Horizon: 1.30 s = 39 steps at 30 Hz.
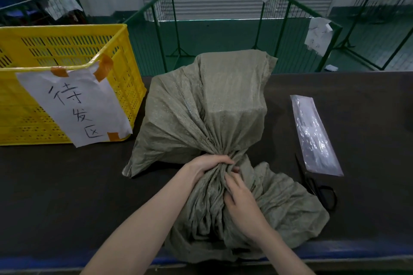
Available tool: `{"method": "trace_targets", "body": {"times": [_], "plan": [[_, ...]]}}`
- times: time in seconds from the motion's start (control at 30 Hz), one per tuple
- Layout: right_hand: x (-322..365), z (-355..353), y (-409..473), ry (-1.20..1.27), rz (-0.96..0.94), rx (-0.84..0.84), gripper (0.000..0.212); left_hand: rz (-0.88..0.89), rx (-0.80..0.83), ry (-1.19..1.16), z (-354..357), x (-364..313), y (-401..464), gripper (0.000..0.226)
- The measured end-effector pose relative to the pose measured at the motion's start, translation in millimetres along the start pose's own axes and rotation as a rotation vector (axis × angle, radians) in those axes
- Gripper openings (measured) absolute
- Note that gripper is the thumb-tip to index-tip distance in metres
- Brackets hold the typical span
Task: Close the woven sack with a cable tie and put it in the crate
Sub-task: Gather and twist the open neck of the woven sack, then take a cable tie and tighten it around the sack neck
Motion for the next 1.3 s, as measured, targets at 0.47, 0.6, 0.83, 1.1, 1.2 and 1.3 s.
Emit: {"method": "trace_targets", "body": {"times": [0.47, 0.6, 0.83, 1.1, 1.2, 1.3], "plan": [[-34, -33, 48, 0.116, 0.231, 0.353, 0.123, 0.319, -0.300, -0.368, -32, -84, -30, 0.037], [-63, -19, 49, -0.206, 0.264, 0.507, 0.121, 0.388, -0.306, -0.448, -44, -96, -38, 0.027], [-84, -6, 31, -0.413, 0.452, 0.349, 0.058, 0.406, -0.376, -0.443, -55, -75, -31, 0.020], [-98, 5, -7, -0.088, 0.578, 0.286, 0.041, 0.331, -0.366, -0.387, -53, -32, -11, 0.025], [-92, -3, -6, 0.054, 0.481, 0.232, 0.058, 0.379, -0.430, -0.371, -58, -32, -10, 0.036], [-88, -24, -5, 0.208, 0.388, 0.153, 0.068, 0.406, -0.445, -0.365, -57, -29, -7, 0.043]]}}
Point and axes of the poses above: each hand's wrist, its own y-axis towards the middle knuckle, its own z-axis out of the palm, x = y × z, the point moved 6 cm from there along y, towards the middle knuckle, and after that the axes turned 15 degrees about -z, right-handed, at the moved point
